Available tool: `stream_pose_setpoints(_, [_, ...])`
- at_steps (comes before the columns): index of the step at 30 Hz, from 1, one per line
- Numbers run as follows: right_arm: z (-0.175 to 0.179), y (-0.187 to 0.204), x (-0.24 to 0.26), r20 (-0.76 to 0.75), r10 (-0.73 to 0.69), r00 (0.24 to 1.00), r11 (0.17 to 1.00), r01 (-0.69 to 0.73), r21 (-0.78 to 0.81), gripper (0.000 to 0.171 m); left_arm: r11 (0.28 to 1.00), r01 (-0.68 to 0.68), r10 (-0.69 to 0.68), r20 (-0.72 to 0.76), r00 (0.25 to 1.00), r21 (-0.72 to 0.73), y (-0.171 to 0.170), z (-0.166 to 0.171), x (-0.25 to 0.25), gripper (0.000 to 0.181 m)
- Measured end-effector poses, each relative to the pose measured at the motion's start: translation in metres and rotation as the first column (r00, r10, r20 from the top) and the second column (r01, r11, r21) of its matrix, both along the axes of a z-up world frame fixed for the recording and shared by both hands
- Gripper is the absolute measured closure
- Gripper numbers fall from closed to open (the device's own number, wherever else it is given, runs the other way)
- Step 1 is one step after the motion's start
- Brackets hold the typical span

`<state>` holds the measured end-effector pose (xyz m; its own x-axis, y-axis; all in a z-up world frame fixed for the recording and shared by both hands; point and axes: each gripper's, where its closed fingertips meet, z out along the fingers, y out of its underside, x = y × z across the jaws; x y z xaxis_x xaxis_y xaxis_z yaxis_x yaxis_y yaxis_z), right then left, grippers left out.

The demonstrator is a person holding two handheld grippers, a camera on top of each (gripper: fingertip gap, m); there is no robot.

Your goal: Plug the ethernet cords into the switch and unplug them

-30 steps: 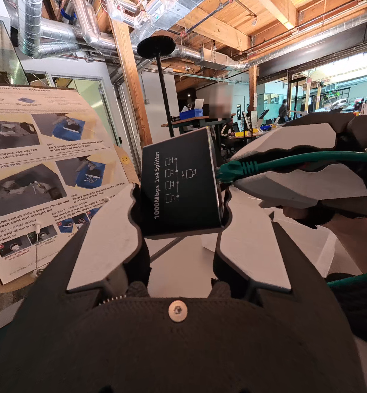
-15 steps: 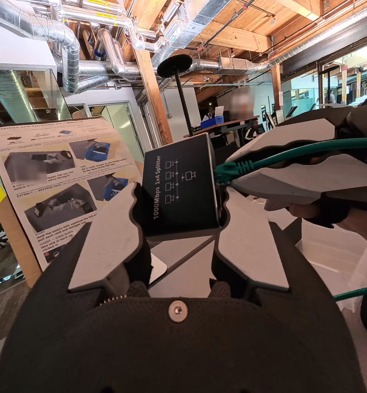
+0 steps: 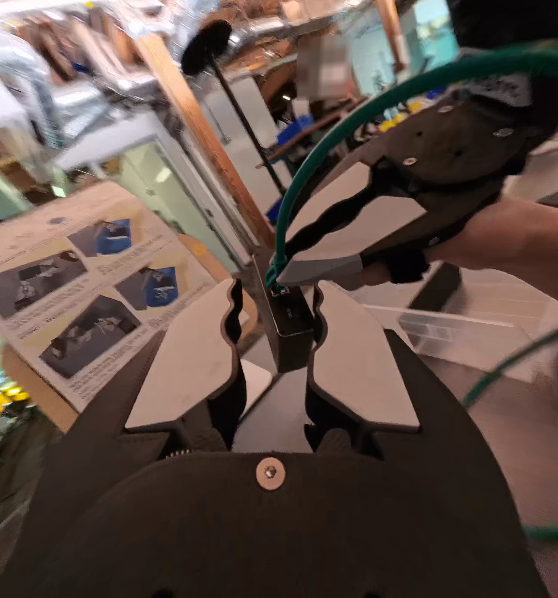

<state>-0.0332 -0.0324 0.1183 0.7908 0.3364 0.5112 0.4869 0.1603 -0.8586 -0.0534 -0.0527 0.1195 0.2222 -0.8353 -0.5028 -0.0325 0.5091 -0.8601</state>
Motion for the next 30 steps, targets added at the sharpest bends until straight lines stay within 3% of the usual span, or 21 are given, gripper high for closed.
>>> stream_pose_setpoints(1, [-0.005,0.002,0.000,-0.001,0.009,1.000,1.000,-0.009,-0.021,0.159,0.998,0.034,-0.037,-0.060,0.998,-0.061,0.005,-0.007,-0.005,0.135])
stream_pose_setpoints(3, [-0.008,0.004,-0.004,-0.014,0.041,0.999,0.999,-0.041,-0.030,0.159,0.948,0.074,-0.124,-0.143,0.982,-0.310,0.023,-0.025,-0.013,0.106])
stream_pose_setpoints(4, [-0.007,0.003,-0.007,-0.016,0.061,0.998,0.998,-0.062,-0.020,0.159,0.871,0.121,-0.206,-0.131,0.970,-0.477,0.029,-0.032,-0.016,0.096])
stream_pose_setpoints(6, [-0.002,-0.002,-0.013,0.004,0.096,0.995,0.995,-0.096,0.017,0.159,0.593,0.280,-0.376,0.049,0.926,-0.755,0.035,-0.033,-0.018,0.090])
stream_pose_setpoints(7, [0.000,-0.006,-0.016,0.030,0.116,0.993,0.992,-0.117,0.048,0.159,0.436,0.369,-0.425,0.174,0.888,-0.821,0.037,-0.029,-0.019,0.092])
stream_pose_setpoints(8, [0.003,-0.011,-0.021,0.068,0.136,0.988,0.987,-0.141,0.082,0.159,0.331,0.412,-0.444,0.245,0.862,-0.849,0.041,-0.028,-0.019,0.088])
stream_pose_setpoints(9, [0.005,-0.014,-0.024,0.098,0.143,0.985,0.982,-0.153,0.111,0.159,0.282,0.408,-0.447,0.257,0.857,-0.868,0.044,-0.034,-0.016,0.083])
stream_pose_setpoints(12, [0.008,-0.021,-0.032,0.151,0.159,0.976,0.972,-0.182,0.149,0.159,0.225,0.408,-0.560,0.225,0.797,-0.885,0.023,-0.048,-0.008,0.069])
stream_pose_setpoints(14, [0.006,-0.023,-0.037,0.163,0.189,0.968,0.965,-0.214,0.152,0.159,0.240,0.405,-0.604,0.190,0.774,-0.882,0.011,-0.055,-0.001,0.060])
stream_pose_setpoints(17, [0.003,-0.024,-0.043,0.165,0.234,0.958,0.956,-0.258,0.141,0.159,0.246,0.417,-0.641,0.175,0.747,-0.875,-0.002,-0.064,0.009,0.063])
stream_pose_setpoints(18, [0.001,-0.023,-0.043,0.167,0.238,0.957,0.956,-0.261,0.132,0.159,0.240,0.437,-0.658,0.185,0.730,-0.867,-0.006,-0.063,0.010,0.068])
stream_pose_setpoints(20, [-0.001,-0.021,-0.039,0.176,0.217,0.960,0.961,-0.242,0.132,0.159,0.218,0.488,-0.683,0.226,0.695,-0.845,-0.010,-0.058,0.009,0.098])
stream_pose_setpoints(22, [-0.004,-0.019,-0.034,0.166,0.212,0.963,0.969,-0.229,0.094,0.159,0.299,0.474,-0.644,0.191,0.741,-0.828,-0.002,-0.058,0.012,0.099])
stream_pose_setpoints(27, [-0.012,-0.009,-0.022,0.230,0.104,0.968,0.992,-0.116,0.043,0.151,0.606,0.287,-0.451,-0.023,0.892,-0.742,0.022,-0.062,0.011,0.099])
stream_pose_setpoints(30, [-0.010,-0.008,-0.025,0.269,0.057,0.961,0.994,-0.081,0.075,0.158,0.683,0.221,-0.374,-0.073,0.924,-0.697,0.025,-0.056,0.008,0.099])
